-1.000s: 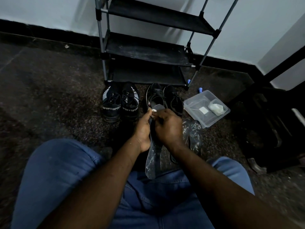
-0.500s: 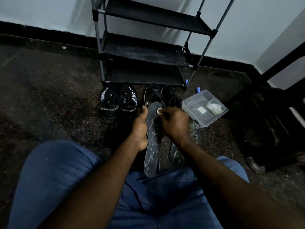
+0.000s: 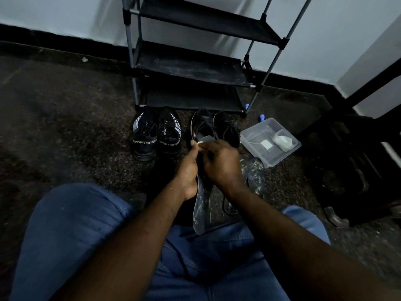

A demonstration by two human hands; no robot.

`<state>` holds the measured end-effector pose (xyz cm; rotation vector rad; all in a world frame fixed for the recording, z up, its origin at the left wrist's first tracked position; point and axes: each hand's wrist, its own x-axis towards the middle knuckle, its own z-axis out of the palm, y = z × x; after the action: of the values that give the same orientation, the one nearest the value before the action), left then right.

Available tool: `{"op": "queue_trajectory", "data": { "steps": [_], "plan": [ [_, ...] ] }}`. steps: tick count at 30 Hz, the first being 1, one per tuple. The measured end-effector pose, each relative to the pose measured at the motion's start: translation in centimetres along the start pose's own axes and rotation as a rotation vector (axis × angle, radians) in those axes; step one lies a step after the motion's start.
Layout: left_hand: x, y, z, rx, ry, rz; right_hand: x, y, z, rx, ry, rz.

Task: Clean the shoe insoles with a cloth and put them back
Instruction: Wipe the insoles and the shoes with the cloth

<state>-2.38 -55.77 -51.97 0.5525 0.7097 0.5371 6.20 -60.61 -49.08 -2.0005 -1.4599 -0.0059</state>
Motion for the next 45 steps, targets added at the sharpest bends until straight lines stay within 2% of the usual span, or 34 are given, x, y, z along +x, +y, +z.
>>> {"op": "queue_trajectory", "data": {
  "steps": [5, 9, 14, 18, 21, 25, 30, 36, 38, 42, 45],
  "plan": [
    [-0.9, 0.3, 0.4, -0.028, -0.088, -0.072, 1.1, 1.5, -0.8, -0.085, 0.087, 0.144],
    [-0.9, 1.0, 0.6, 0.034, -0.076, -0.038, -0.6, 1.7, -0.3, -0.132, 0.064, 0.155],
    [-0.3, 0.1, 0.3, -0.001, -0.086, -0.061, 0.4, 1.2, 0.3, -0.041, 0.093, 0.274],
    [0.0, 0.0, -0.1, 0.031, -0.008, -0.053, 0.2, -0.1, 0.6, 0.038, 0.049, 0.166],
    [0.6, -0.2, -0.3, 0.081, 0.080, 0.005, -1.3, -0.2, 0.9, -0.006, -0.007, 0.046],
    [0.6, -0.4, -0.2, 0.023, 0.037, -0.028, -0.5, 0.9, 0.3, -0.072, -0.018, -0.053],
    [-0.2, -0.1, 0.3, -0.024, -0.093, -0.107, 0.6, 2.4, -1.1, -0.120, 0.052, 0.104],
    [0.9, 0.4, -0.5, 0.011, -0.010, -0.056, -2.1, 1.2, -0.1, -0.089, -0.048, 0.067],
    [1.2, 0.1, -0.9, -0.009, -0.012, -0.056, -1.2, 1.4, 0.0, -0.083, -0.021, 0.082],
    [0.5, -0.4, -0.6, -0.016, -0.099, -0.092, 1.3, 2.0, -0.5, -0.076, 0.105, 0.245],
    [0.8, -0.4, -0.5, 0.006, -0.076, -0.078, 0.9, 0.9, -0.3, -0.042, 0.028, 0.189]
  ]
}}
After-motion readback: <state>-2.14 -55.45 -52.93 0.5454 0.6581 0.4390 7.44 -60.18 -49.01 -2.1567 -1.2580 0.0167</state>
